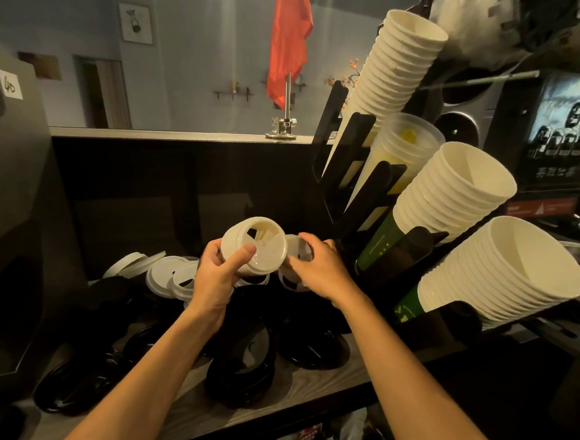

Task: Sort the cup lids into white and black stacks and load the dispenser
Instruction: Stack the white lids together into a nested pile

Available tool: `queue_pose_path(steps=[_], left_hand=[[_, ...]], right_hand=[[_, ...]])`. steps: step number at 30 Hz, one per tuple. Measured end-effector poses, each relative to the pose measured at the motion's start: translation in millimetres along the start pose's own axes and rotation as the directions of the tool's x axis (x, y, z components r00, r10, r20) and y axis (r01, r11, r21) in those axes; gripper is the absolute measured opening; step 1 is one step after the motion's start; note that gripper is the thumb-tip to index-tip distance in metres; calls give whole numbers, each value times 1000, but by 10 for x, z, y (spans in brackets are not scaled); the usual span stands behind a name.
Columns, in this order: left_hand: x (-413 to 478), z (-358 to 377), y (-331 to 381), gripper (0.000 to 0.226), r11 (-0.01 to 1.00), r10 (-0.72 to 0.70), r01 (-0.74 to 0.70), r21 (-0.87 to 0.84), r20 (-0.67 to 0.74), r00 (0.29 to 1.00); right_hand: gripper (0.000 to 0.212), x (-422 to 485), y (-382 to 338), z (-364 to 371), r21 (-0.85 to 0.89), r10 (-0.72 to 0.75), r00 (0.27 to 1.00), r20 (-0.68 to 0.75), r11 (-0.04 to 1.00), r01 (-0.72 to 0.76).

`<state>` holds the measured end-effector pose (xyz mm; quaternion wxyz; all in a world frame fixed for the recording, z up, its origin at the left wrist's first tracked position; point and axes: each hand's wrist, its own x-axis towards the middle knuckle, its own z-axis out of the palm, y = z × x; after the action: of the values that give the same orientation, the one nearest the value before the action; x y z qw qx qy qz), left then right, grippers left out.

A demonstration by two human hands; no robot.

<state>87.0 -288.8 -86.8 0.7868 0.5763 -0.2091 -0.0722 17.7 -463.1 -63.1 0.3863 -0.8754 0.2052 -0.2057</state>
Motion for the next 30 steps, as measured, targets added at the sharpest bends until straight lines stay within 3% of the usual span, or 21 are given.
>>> queue_pose_path(steps=[3,6,9,13,18,24,30], left_hand=[[-10,0,43,82,998,44,-46,-30,-71,996],[24,-37,47,77,997,62,-68,-38,-146,987],[51,-73,26,86,997,66,-69,-20,-144,987],[58,-95,15,88,996,71,-75,-50,-80,994],[42,-87,34,82,988,70,-73,-133,-28,997],[48,-104,45,79,970,38,-38,-239,-3,999],[12,-46,47,88,985,88,-76,-157,69,994]], right_hand=[[53,-83,-100,-23,260,56,997,-58,965,-39],[51,-137,-197,-39,540,156,986,54,826,-161],[49,-189,-296,-42,669,126,978,166,714,-206],[51,-216,-355,30,695,71,971,229,686,-214],[65,-229,-375,101,696,127,978,166,687,-207],[64,-257,-423,184,579,180,981,78,792,-192],[69,-244,-453,243,400,144,989,-36,909,-118]])
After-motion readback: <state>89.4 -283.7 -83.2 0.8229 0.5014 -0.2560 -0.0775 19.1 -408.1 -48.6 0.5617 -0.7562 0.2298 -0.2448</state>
